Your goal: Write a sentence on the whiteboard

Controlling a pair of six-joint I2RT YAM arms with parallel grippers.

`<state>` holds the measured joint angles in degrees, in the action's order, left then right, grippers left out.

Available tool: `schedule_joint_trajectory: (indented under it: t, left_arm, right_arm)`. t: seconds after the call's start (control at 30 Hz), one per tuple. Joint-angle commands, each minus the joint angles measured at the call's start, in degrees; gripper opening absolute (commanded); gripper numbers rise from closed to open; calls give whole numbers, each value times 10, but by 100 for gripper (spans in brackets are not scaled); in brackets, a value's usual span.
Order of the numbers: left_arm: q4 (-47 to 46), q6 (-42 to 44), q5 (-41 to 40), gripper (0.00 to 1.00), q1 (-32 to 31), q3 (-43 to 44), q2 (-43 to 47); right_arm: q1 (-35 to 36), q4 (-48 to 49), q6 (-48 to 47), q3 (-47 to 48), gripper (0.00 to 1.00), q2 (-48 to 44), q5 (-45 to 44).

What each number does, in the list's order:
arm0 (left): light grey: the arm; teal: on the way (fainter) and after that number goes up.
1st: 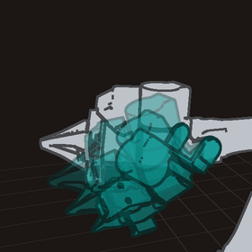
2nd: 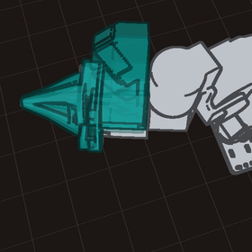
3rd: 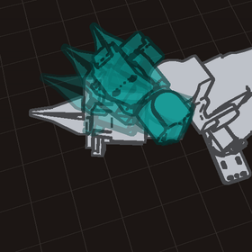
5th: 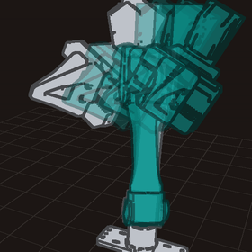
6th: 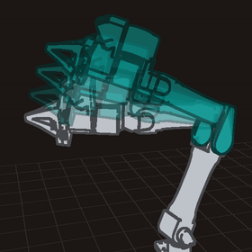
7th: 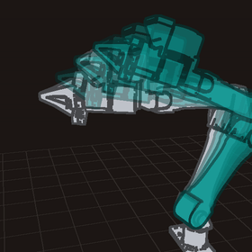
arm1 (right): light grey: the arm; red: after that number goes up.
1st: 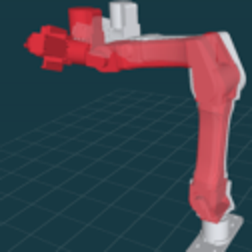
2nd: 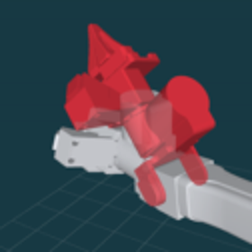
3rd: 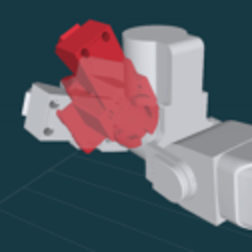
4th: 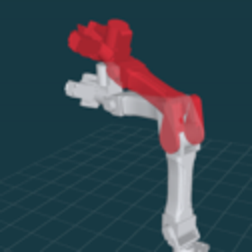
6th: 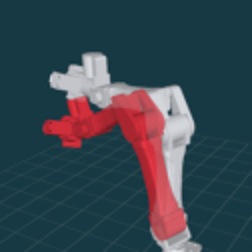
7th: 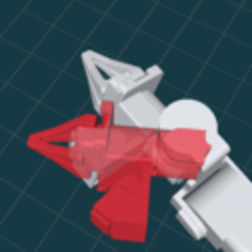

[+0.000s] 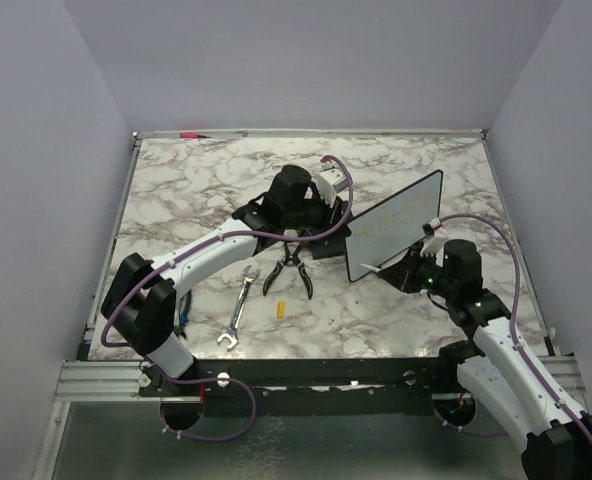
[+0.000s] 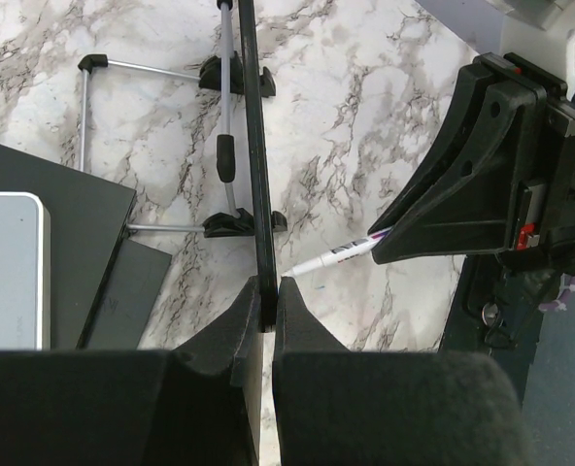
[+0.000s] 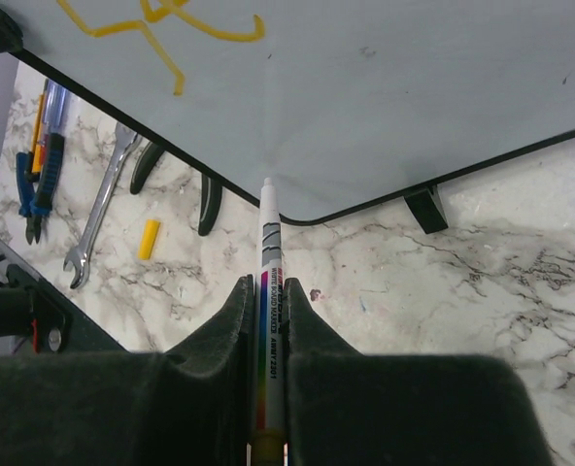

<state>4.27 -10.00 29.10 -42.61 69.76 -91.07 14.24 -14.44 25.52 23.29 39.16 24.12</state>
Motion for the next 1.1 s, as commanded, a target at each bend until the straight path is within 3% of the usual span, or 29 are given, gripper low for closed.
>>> schedule_joint_trajectory:
  t: [0.0, 0.77, 1.07]
  left_arm:
    - [29, 1, 33, 0, -2, 13, -8]
    - [29, 1, 37, 0, -1, 15, -9]
    - [30, 0, 37, 0, -2, 16, -11]
  right_arm:
    - [9, 45, -3, -11, 1, 7, 18]
    - [25, 42, 6, -10, 1, 20, -96]
    - [25, 54, -2, -13, 1, 4, -85]
